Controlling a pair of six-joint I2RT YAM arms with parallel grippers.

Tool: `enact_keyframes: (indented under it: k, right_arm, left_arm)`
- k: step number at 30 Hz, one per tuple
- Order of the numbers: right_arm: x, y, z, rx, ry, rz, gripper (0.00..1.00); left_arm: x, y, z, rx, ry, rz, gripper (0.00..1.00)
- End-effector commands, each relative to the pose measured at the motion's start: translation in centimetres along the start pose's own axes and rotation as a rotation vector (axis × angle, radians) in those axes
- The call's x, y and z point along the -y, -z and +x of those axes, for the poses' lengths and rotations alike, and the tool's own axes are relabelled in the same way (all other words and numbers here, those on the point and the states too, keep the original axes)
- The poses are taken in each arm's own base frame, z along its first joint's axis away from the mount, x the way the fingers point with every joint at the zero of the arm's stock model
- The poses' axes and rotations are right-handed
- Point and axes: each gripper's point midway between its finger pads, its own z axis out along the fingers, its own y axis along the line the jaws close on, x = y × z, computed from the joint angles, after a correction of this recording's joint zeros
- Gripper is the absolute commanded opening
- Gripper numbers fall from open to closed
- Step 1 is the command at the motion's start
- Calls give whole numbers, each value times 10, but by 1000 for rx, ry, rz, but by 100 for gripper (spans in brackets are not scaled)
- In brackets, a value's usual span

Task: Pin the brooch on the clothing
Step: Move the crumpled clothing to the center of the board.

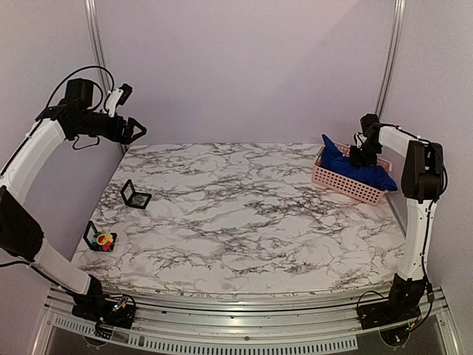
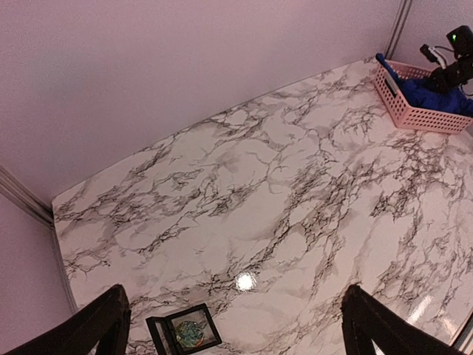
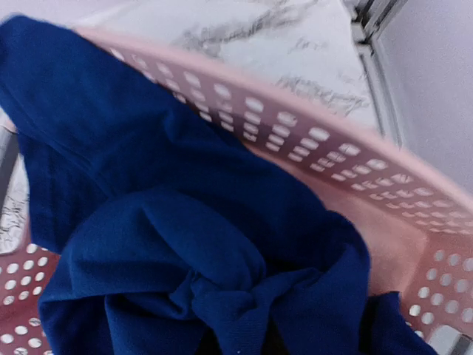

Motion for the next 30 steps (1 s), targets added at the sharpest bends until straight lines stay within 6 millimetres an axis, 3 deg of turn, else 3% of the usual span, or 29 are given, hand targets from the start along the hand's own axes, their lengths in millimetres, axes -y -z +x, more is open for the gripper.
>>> enact_keyframes:
  k: [1,2,5,6,9,10,12,13,15,18,21,24,28,30]
  right_arm:
    - [-12,173,-102,415,65,3,0]
    - [-31,216,-113,514,107,-28,0]
    - [-94,315,-125,768,267,-137,0]
    - [-119,359,-120,866,309,-196,0]
    - [-206,446,-85,1058,488,-494,0]
    - [-226,477,-69,1114,539,-599,0]
    - [-265,519,-35,1170,621,-819,0]
    - [-275,537,-27,1200,631,-911,0]
    - [-294,557,-9,1184,631,-1101,0]
    - [-316,560,6,1092,610,-1340,0]
    - [-334,522,4,955,500,-1426,0]
    - [-350,443,8,795,347,-1415,0]
    - [-354,315,39,508,142,-1271,30]
    - [-332,246,46,407,30,-1013,56]
  left_arm:
    - [1,8,-1,-9,9,10,100]
    - [1,10,-2,-7,9,8,99]
    - [-1,13,-2,-2,8,2,100]
    - [-2,14,-2,-1,8,-1,99]
    - [-6,16,-3,3,13,-14,99]
    - [-7,18,-4,7,12,-18,100]
    - [-8,20,-5,10,11,-22,100]
    - [-7,21,-5,13,8,-24,100]
    - [-8,21,-5,11,5,-27,100]
    - [-10,21,-4,7,-2,-39,100]
    - [-13,18,0,-7,-7,-54,100]
    - [-21,12,8,-27,-19,-86,100]
    - [-31,-6,32,-91,-36,-132,99]
    - [-24,-17,44,-132,-64,-123,99]
